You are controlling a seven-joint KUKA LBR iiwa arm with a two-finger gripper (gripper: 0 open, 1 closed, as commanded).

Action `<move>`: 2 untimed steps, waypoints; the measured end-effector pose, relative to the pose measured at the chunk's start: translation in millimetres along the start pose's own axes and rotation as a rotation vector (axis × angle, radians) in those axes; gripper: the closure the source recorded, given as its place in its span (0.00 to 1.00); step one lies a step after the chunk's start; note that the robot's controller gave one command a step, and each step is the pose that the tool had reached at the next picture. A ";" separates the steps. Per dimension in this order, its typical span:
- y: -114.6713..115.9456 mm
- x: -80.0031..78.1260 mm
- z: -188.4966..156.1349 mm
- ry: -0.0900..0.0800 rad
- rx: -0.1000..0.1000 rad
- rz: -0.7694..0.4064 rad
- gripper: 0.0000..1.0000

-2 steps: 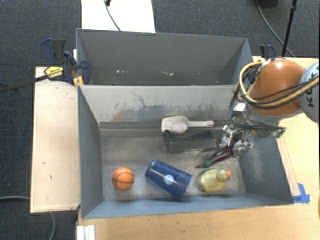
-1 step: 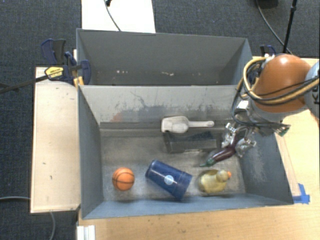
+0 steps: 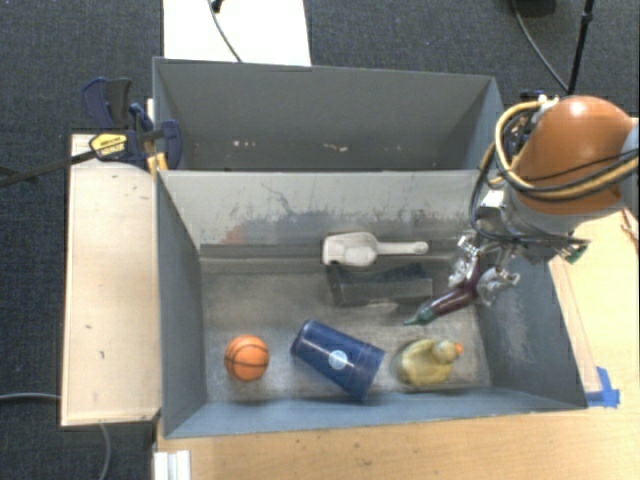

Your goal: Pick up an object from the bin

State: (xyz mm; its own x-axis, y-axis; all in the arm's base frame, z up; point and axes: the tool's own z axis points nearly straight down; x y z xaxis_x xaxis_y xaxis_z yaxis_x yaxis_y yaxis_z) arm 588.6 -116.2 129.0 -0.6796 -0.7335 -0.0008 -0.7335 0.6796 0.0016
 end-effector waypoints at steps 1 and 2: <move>-1.8 -1.1 -13.4 -0.005 0.008 0.001 1.00; -1.1 -0.9 -19.0 -0.003 0.006 0.002 1.00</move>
Offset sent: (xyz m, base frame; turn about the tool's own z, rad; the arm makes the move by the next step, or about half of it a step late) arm 0.0000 0.0000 0.0442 0.0000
